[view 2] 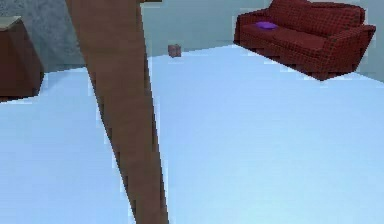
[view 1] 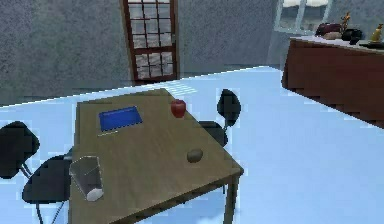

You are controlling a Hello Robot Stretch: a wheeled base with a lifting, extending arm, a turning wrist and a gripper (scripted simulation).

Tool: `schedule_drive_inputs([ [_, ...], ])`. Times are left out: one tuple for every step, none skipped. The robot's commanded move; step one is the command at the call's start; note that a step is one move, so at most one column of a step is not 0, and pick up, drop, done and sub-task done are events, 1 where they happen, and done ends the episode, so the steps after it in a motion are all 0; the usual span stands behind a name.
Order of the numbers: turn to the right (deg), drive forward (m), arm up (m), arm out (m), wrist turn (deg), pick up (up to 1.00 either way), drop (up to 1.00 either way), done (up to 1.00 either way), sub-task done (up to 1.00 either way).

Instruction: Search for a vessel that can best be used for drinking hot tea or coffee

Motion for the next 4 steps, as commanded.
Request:
schedule_drive_inputs([
  [18.0,0.00,0.00,0.00,0.0,0.00,0.00,0.00,0.00],
  [0.0,0.40,0.00,0.00,0.0,0.00,0.00,0.00,0.00],
  [33.0,0.00,0.00,0.00,0.0,0.00,0.00,0.00,0.00],
  [0.0,1.00,0.00,0.00,0.0,0.00,0.00,0.00,0.00],
])
